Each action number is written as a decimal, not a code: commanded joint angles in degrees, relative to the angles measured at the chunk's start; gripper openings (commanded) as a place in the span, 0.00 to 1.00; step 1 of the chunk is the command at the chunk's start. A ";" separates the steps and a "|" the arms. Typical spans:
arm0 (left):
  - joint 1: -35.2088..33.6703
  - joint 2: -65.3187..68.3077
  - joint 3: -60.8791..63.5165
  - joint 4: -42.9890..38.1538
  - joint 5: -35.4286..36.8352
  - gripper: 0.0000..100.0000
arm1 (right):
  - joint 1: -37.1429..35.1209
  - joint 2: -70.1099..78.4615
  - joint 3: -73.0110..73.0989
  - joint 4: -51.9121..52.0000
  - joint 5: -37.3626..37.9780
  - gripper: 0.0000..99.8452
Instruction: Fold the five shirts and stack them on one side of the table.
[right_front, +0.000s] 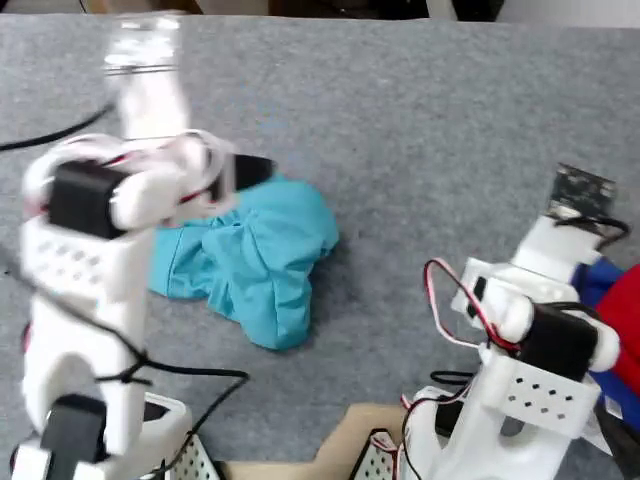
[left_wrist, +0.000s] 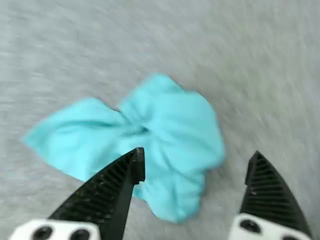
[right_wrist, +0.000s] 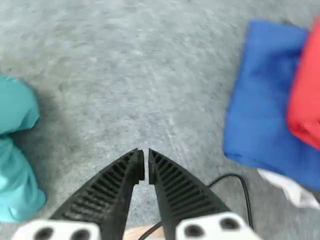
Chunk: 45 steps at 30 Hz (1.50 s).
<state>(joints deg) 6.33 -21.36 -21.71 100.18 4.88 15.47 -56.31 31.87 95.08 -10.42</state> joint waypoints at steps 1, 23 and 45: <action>-15.74 -4.70 1.93 0.62 -0.44 0.33 | -6.37 -0.40 -0.22 -3.25 1.93 0.03; -38.59 -0.31 57.76 -32.79 -4.13 0.33 | -46.46 47.08 -23.52 -9.14 0.00 0.36; -37.36 -0.66 70.07 -57.76 2.11 0.02 | -48.31 85.67 -60.62 -1.93 0.26 0.02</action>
<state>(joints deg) -29.71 -21.45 48.62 44.26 6.55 -37.71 29.58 -23.08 91.30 -9.98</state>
